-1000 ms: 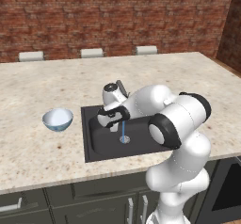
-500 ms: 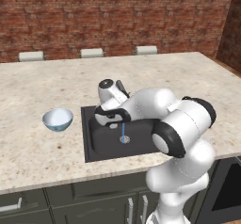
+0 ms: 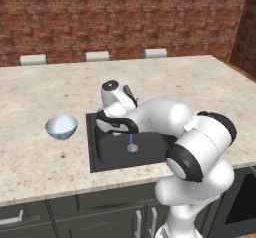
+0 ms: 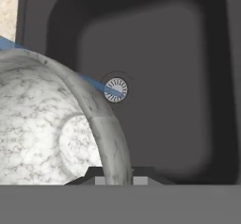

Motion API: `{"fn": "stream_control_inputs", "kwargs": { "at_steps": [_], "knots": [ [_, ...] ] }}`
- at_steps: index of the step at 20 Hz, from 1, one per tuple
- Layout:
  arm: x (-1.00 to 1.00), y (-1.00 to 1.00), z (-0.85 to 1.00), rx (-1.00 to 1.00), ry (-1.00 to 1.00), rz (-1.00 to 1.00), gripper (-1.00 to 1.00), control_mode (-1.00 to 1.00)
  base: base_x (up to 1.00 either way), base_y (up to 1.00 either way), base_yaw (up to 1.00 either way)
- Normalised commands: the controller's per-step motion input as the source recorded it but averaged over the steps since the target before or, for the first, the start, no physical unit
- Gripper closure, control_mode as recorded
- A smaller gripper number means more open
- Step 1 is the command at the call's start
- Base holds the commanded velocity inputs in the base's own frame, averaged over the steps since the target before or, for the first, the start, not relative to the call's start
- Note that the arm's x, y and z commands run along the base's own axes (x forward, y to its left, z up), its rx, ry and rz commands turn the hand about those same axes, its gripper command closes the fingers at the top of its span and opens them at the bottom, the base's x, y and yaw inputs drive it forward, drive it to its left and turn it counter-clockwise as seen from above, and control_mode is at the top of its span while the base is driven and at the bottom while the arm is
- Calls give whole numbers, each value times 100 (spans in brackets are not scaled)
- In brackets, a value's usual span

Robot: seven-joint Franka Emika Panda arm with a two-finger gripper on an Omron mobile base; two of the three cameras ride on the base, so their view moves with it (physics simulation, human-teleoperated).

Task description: Rinse each bowl for a few seconds and place them down in the sink or on the counter.

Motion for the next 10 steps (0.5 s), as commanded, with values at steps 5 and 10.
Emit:
{"fn": "stream_control_inputs", "kwargs": {
  "at_steps": [5,10],
  "knots": [
    [-27,10,22,5,0,3,100,-100,0,0,0],
    [-44,19,5,1,0,3,100,-100,0,0,0]
  ]
}}
